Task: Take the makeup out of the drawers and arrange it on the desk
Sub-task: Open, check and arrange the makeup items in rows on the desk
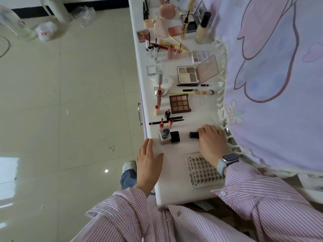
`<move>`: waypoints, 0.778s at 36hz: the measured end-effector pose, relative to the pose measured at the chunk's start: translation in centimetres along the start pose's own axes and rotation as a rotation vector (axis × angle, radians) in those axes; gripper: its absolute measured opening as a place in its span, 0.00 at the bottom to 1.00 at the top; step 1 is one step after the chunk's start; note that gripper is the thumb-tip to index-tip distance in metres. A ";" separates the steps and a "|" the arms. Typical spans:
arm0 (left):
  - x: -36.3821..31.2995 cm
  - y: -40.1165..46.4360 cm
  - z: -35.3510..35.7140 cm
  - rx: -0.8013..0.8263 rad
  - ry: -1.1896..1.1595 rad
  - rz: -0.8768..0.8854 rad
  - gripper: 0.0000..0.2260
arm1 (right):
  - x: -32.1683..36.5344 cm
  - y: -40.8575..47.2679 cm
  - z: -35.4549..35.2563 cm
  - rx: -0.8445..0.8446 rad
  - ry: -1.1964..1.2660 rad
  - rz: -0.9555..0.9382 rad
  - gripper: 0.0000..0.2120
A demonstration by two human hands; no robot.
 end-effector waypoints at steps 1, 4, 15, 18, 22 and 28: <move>0.0 0.0 0.0 0.000 0.002 0.000 0.27 | 0.1 0.1 -0.1 -0.001 0.002 0.014 0.13; 0.0 -0.1 -0.3 -0.013 -0.020 0.004 0.27 | 0.4 0.0 -0.3 -0.140 0.100 0.048 0.09; -0.8 -0.7 -2.6 -0.276 -0.217 0.193 0.11 | 1.1 -2.6 -3.0 -0.482 0.903 0.020 0.17; -0.9 -0.9 -3.0 -0.261 -0.250 0.230 0.09 | 1.3 -3.4 -3.0 -0.284 1.023 -0.005 0.16; -0.7 -1.8 -3.0 -0.150 -0.279 0.264 0.10 | 1.3 -4.6 -2.7 0.182 1.204 0.000 0.12; -0.5 -3.4 -1.6 0.196 -0.177 0.336 0.20 | 1.9 -5.4 -1.8 0.467 1.213 -0.056 0.06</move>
Point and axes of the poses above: each hand's wrist, its own y-axis towards the middle knuckle, its own z-axis out of the palm, x = y × z, the point moved 1 cm from there along y, towards the middle knuckle, and after that the axes turned 5 degrees about -z, right-handed, at the moved point
